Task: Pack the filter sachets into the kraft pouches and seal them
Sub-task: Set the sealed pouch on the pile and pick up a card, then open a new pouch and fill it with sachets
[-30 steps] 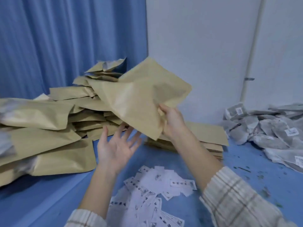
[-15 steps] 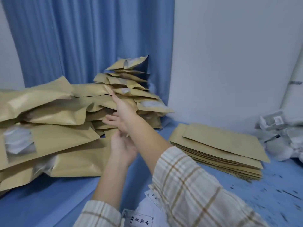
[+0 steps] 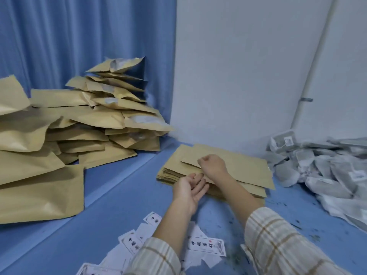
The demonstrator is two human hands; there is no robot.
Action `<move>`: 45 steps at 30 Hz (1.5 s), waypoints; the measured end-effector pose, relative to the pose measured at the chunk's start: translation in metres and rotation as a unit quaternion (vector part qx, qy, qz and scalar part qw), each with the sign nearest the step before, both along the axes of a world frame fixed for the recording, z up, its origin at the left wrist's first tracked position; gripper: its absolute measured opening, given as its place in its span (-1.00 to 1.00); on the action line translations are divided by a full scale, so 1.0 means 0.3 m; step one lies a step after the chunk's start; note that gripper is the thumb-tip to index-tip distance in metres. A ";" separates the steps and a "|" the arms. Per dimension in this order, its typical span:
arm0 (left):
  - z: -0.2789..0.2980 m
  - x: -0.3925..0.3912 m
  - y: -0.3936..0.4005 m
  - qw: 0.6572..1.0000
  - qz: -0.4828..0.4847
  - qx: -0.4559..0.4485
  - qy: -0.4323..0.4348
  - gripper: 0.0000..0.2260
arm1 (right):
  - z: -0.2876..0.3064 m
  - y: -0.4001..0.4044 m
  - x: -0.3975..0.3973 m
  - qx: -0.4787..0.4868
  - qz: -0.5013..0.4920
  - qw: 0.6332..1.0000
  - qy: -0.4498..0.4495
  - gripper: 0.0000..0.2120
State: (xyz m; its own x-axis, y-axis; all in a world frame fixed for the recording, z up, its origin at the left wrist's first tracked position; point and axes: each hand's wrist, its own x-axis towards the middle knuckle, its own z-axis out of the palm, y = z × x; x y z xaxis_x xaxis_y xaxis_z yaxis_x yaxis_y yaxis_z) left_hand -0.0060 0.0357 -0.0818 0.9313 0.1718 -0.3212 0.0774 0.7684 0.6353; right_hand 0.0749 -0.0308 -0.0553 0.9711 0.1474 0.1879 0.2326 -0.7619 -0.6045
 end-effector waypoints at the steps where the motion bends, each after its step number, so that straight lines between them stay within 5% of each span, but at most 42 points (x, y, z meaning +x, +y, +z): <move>1: -0.011 0.020 -0.015 1.000 0.008 0.004 0.002 -0.72 | -0.024 -0.049 0.031 -0.046 -0.012 0.999 -0.008 -0.74; 7: -0.028 0.075 -0.055 1.000 0.014 -0.014 0.010 -0.72 | -0.138 -0.237 0.123 -0.291 -0.038 0.955 -0.043 -0.47; 13: -0.054 0.070 -0.067 0.999 0.022 -0.018 0.021 -0.76 | -0.154 -0.282 0.106 -0.365 -0.001 0.930 -0.044 -0.60; 17: -0.061 0.055 -0.102 0.999 -0.009 -0.001 0.038 -0.88 | -0.130 -0.306 0.013 -0.456 0.082 0.842 -0.277 -0.83; 20: -0.043 0.037 -0.127 0.997 -0.062 0.032 0.012 -0.64 | -0.114 -0.321 -0.071 -0.418 0.082 0.803 -0.417 -0.68; 23: -0.005 0.003 -0.156 0.994 -0.086 0.064 -0.031 -0.71 | -0.117 -0.332 -0.134 -0.405 0.105 0.765 -0.490 -0.73; 29: 0.023 -0.092 -0.184 0.980 0.002 0.170 -0.100 -0.86 | -0.121 -0.379 -0.223 -0.294 0.121 0.791 -0.523 -0.77; 33: 0.056 -0.159 -0.195 0.949 0.095 0.262 -0.151 -0.84 | -0.066 -0.390 -0.315 -0.089 0.187 0.914 -0.349 -0.76; 36: 0.086 -0.189 -0.185 0.851 0.217 0.445 -0.175 -0.82 | 0.023 -0.387 -0.386 0.148 0.140 0.969 -0.140 -0.72; 39: 0.121 -0.234 -0.173 0.682 0.305 0.640 -0.179 -0.63 | 0.150 -0.403 -0.452 0.434 0.134 0.891 0.009 -0.73; 42: 0.140 -0.284 -0.168 0.509 0.339 0.756 -0.233 -0.49 | 0.253 -0.487 -0.505 0.594 0.189 0.779 0.070 -0.51; 45: 0.116 -0.318 -0.166 0.368 0.377 0.805 -0.272 -0.57 | 0.290 -0.563 -0.545 0.609 0.153 0.777 0.042 -0.56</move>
